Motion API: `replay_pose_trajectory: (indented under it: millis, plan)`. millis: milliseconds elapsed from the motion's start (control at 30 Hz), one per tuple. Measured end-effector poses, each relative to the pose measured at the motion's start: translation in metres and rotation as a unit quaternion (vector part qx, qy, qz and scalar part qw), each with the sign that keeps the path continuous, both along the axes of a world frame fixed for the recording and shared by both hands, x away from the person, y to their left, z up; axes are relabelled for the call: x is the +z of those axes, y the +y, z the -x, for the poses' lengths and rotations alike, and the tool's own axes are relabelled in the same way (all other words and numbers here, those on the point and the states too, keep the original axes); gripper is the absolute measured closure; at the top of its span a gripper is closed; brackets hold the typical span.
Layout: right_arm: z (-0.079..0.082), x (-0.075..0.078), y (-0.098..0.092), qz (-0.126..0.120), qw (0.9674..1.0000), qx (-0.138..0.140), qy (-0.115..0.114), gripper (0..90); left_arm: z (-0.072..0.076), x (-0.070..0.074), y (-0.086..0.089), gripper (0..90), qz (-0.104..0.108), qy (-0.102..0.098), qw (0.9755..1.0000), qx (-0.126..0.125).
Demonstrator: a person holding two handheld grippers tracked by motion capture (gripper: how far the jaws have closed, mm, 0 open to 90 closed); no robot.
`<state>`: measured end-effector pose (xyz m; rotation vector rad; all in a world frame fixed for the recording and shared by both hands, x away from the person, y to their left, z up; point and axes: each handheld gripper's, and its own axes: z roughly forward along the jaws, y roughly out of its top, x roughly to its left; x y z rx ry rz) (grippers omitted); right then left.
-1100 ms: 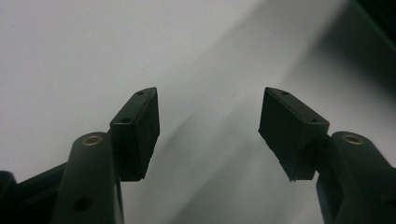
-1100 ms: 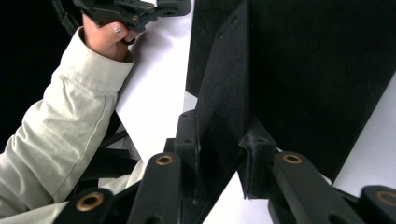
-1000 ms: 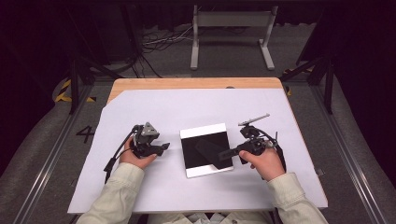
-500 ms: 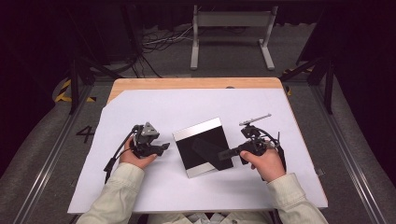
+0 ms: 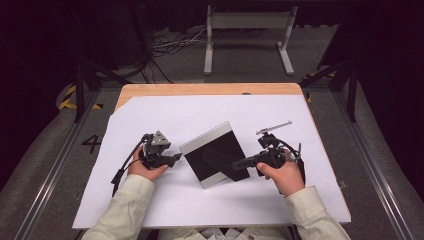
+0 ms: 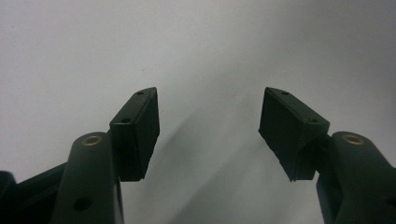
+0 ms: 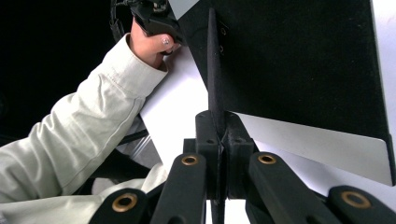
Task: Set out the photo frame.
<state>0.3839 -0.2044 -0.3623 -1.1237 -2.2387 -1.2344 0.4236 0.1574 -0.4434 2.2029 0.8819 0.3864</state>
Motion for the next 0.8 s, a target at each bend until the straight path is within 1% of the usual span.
replay_pose_trajectory:
  millis: [267, 400, 533, 567, 667, 767, 800]
  plan:
    - [0.0007, 0.0028, -0.0038, -0.009, 0.9995, -0.012, -0.029, 87.3, -0.0001, -0.0002, -0.0001, 38.7, 0.000, 0.000, 1.0000, 0.000]
    - [0.0016, 0.0042, -0.0045, -0.012, 0.9984, -0.019, -0.052, 87.3, -0.0001, -0.0002, -0.0001, 38.6, 0.000, 0.000, 1.0000, 0.000]
    - [0.0038, 0.0065, -0.0053, -0.011, 0.9965, -0.025, -0.079, 87.3, 0.0000, -0.0001, -0.0001, 38.6, 0.000, 0.000, 1.0000, 0.000]
    - [0.0038, 0.0065, -0.0053, -0.011, 0.9965, -0.025, -0.079, 87.3, 0.0000, -0.0001, -0.0001, 38.6, 0.000, 0.000, 1.0000, 0.000]
    - [0.0062, 0.0083, -0.0044, -0.002, 0.9936, -0.028, -0.109, 87.3, -0.0001, -0.0001, -0.0001, 38.6, 0.000, 0.001, 1.0000, 0.000]
    - [0.0071, 0.0083, -0.0042, 0.001, 0.9914, -0.032, -0.127, 87.3, 0.0000, -0.0001, -0.0001, 38.7, 0.000, 0.000, 1.0000, 0.000]
    - [0.0075, 0.0082, -0.0042, 0.005, 0.9902, -0.033, -0.136, 87.4, 0.0000, -0.0001, -0.0001, 38.6, 0.000, 0.000, 1.0000, 0.000]
